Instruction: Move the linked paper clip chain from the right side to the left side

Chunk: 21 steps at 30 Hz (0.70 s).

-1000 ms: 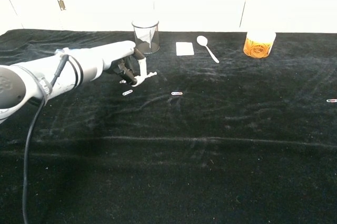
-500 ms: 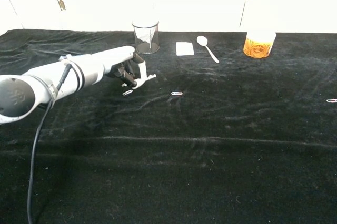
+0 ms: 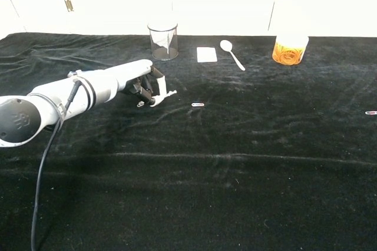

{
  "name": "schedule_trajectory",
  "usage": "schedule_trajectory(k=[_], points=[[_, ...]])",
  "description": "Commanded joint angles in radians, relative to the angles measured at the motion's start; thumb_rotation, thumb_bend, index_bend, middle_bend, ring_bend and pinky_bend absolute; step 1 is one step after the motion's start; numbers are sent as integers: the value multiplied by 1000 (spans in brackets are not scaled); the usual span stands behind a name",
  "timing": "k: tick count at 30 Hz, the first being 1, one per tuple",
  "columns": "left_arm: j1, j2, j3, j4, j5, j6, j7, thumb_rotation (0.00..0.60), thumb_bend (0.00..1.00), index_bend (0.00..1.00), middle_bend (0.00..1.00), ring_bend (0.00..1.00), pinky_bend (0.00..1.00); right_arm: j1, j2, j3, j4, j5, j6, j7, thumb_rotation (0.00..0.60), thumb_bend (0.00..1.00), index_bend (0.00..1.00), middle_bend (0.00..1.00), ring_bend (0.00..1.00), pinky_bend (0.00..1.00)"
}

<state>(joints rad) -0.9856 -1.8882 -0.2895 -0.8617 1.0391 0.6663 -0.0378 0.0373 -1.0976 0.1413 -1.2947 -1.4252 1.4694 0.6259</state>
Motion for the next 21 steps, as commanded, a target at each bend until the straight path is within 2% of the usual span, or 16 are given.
schedule_trajectory(k=[1,12,17,21], points=[[-2,-5,-1,13,11,-8,-13,600,685,803,1000,1000,1000,0,0,0,1,0,-1,0,600,408,14,0,0,0],[5,-1,-2,16,39,5,-20,600,684,803,1000,1000,1000,1,-1,-1,2,-3,-2,1,600,409,14,0,0,0],[29,38,4,-55,40,51,26,600,686,804,1000,1000,1000,3,-1,-2,3,-5,-3,3,600,409,14,0,0,0],[103,124,29,-238,23,157,128,600,688,804,1000,1000,1000,11,1,-7,2,-22,-8,7,600,408,14,0,0,0]])
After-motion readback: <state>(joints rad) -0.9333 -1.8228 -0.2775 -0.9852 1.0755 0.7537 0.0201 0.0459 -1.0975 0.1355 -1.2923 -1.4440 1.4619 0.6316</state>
